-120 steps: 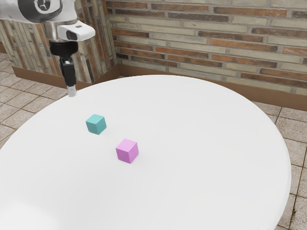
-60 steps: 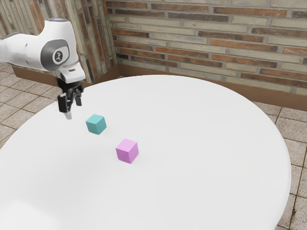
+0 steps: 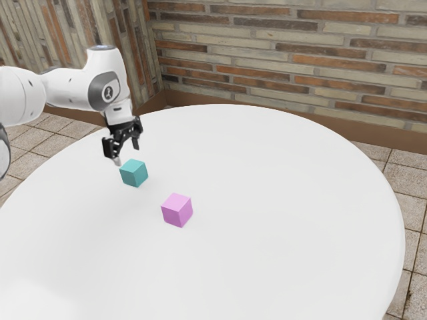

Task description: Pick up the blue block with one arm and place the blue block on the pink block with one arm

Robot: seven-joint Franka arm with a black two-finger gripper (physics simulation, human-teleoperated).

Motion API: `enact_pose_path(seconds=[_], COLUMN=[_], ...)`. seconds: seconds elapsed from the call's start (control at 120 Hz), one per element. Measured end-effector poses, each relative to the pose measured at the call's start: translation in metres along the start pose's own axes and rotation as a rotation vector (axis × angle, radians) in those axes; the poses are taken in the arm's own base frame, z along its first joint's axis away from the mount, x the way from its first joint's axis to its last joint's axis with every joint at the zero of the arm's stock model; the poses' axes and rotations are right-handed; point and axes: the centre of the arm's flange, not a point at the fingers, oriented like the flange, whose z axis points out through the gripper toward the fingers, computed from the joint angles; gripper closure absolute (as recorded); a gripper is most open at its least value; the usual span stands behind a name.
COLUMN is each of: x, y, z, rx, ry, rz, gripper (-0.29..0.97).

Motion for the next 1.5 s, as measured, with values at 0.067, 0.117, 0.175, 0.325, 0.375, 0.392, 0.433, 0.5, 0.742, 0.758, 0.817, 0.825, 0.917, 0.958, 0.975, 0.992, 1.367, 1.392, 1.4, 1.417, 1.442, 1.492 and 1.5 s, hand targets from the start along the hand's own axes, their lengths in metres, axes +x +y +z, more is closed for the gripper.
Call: enact_pose_path(seconds=[0.067, 0.117, 0.175, 0.325, 0.375, 0.392, 0.433, 0.5, 0.742, 0.758, 0.817, 0.825, 0.917, 0.958, 0.975, 0.992, 1.367, 1.392, 1.4, 1.417, 1.442, 1.492, 1.5], x=[-0.002, -0.004, -0.006, -0.017, -0.020, -0.022, -0.027, -0.030, -0.036, -0.037, -0.041, -0.041, -0.044, -0.045, -0.045, -0.045, -0.048, -0.049, -0.049, -0.049, -0.049, -0.049, -0.049], y=[-0.010, -0.018, -0.027, -0.036, -0.036, -0.036, -0.037, -0.038, -0.051, -0.052, -0.057, -0.058, -0.063, -0.065, -0.065, -0.065, -0.064, -0.064, -0.064, -0.064, -0.064, -0.064, -0.065], z=[0.009, 0.016, 0.026, 0.048, 0.053, 0.055, 0.058, 0.063, 0.076, 0.078, 0.085, 0.086, 0.088, 0.087, 0.087, 0.087, 0.127, 0.127, 0.127, 0.127, 0.127, 0.127, 0.127], rx=[0.003, 0.007, 0.009, -0.002, -0.007, -0.007, -0.008, -0.012, 0.000, -0.001, 0.005, 0.005, 0.016, 0.021, 0.022, 0.022, -0.004, -0.003, -0.003, -0.002, -0.002, -0.001, 0.000], ry=[0.004, 0.006, 0.009, 0.017, 0.020, 0.020, 0.021, 0.023, 0.025, 0.025, 0.026, 0.026, 0.025, 0.023, 0.023, 0.023, 0.063, 0.064, 0.064, 0.064, 0.064, 0.065, 0.065], rz=[0.025, 0.042, 0.061, 0.089, 0.097, 0.099, 0.102, 0.111, 0.144, 0.145, 0.147, 0.148, 0.155, 0.159, 0.160, 0.162, 0.165, 0.165, 0.165, 0.165, 0.166, 0.167, 0.167], gripper=[0.00, 0.00, 0.00, 0.00, 0.00, 0.00, 0.00, 0.00, 0.00, 0.00, 0.00, 0.00, 0.00, 0.00, 0.00, 0.00, 0.00, 0.00, 0.00, 0.00, 0.00, 0.00, 0.01])
